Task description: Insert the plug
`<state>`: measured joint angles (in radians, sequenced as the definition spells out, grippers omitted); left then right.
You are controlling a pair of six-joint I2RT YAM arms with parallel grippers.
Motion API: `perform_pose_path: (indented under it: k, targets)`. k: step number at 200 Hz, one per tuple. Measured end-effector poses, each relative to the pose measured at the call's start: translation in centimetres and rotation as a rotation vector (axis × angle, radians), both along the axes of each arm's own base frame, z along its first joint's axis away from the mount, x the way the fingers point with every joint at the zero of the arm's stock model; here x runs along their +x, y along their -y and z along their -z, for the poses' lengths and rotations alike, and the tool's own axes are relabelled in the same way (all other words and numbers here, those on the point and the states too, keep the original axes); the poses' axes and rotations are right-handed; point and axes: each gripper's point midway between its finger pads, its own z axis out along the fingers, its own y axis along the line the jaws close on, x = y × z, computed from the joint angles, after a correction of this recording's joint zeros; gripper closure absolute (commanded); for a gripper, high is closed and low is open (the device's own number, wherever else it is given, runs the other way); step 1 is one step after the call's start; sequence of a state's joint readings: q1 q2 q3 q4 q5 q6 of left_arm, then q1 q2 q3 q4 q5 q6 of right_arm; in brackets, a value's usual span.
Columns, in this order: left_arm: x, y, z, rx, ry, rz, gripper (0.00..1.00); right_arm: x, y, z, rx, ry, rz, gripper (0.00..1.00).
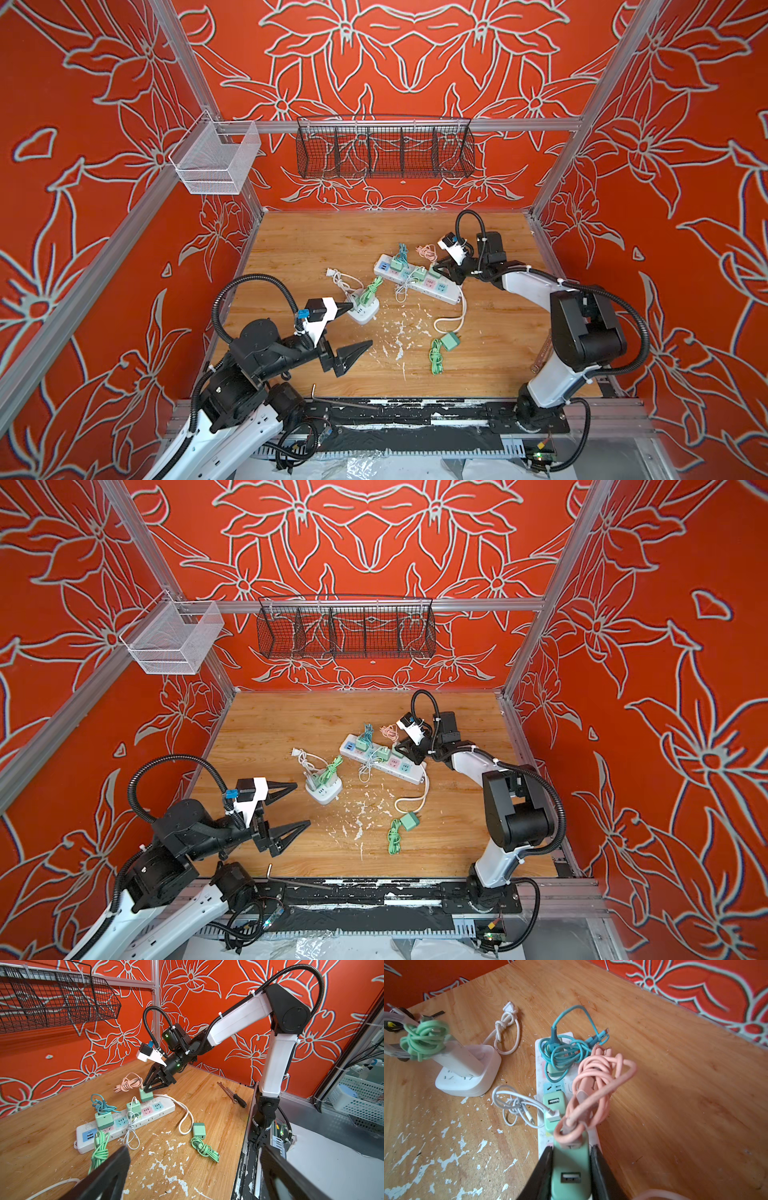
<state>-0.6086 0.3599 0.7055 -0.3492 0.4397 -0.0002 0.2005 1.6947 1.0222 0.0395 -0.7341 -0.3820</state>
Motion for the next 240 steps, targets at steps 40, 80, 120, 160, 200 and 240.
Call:
perform_pose_path:
  k: [40, 80, 120, 160, 200, 240]
  targets:
    - [0.0, 0.0, 0.0, 0.0, 0.0, 0.002, 0.03, -0.1, -1.0, -0.4, 0.006, 0.003, -0.012, 0.88]
    - [-0.1, 0.1, 0.0, 0.0, -0.001, 0.008, 0.03, 0.2, -1.0, 0.3, -0.043, -0.014, 0.045, 0.88]
    - [-0.1, 0.1, 0.0, -0.001, -0.001, 0.011, 0.03, -0.1, -0.5, 1.3, -0.069, -0.04, 0.12, 0.88]
    - [-0.2, 0.2, 0.0, -0.003, 0.001, 0.018, 0.03, -0.4, -0.2, 1.3, -0.093, -0.051, 0.122, 0.88]
    - [-0.3, 0.1, -0.2, -0.01, 0.004, 0.018, 0.03, -0.3, -0.8, 0.7, -0.112, -0.025, 0.051, 0.88]
    - [-0.1, 0.4, -0.4, -0.014, 0.004, 0.028, 0.03, -0.6, -1.2, 1.3, -0.12, -0.044, 0.001, 0.88]
